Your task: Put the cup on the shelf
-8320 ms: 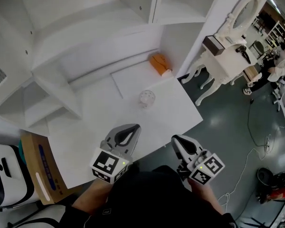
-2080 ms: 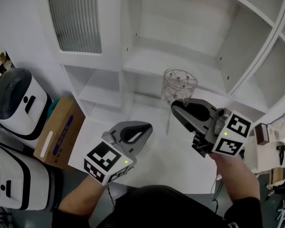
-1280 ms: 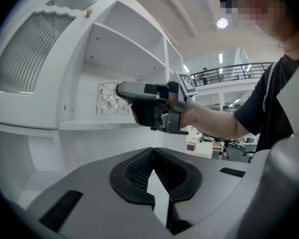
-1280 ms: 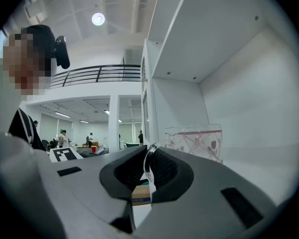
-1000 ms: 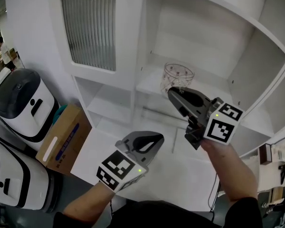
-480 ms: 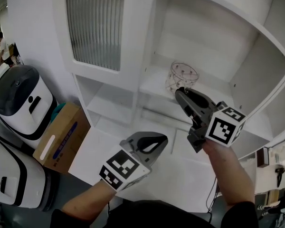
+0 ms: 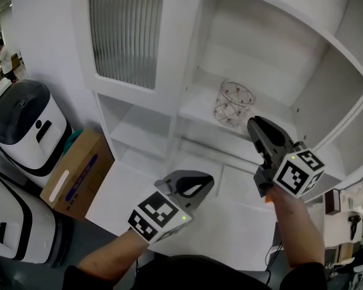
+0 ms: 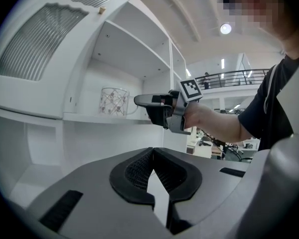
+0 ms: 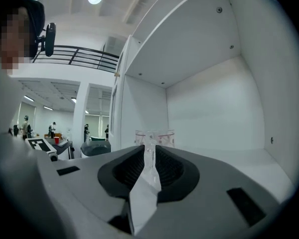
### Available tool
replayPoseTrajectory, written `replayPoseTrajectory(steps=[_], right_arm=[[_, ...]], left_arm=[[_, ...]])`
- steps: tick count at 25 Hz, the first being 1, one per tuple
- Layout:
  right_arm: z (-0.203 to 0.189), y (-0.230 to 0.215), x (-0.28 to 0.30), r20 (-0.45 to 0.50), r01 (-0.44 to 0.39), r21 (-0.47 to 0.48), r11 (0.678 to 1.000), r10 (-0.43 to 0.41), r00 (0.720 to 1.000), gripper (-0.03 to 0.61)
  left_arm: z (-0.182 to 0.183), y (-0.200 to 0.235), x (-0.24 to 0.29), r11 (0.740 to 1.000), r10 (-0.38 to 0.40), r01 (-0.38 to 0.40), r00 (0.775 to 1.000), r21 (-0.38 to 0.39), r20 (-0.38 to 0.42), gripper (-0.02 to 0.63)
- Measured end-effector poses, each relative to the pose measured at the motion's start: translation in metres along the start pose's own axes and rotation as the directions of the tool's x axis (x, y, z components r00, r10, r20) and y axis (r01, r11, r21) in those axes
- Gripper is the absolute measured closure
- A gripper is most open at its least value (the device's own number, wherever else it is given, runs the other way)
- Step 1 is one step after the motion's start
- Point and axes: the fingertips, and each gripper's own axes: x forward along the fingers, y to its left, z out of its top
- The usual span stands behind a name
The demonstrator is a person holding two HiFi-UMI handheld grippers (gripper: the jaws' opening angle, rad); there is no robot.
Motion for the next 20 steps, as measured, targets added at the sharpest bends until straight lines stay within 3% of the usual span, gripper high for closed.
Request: replayPoseTrajectory(steps=[15,20], right_arm=[[0.005,0.003,0.005,-0.075,-0.013,-0.014,1.0,0.012,0.997,0.551],[0.0,0.004,0.004,-0.074,0.026,-0.015,1.0,-0.027,0.997,0.549]], left_arm=[[0.002,-0.016,0.006,1.0,-0.024,0.024,1.0,0.004,0.019,0.601],[0.002,0.0,-0.003,1.0,-0.029,0.029,0.999,-0.001,0.034,0.601]])
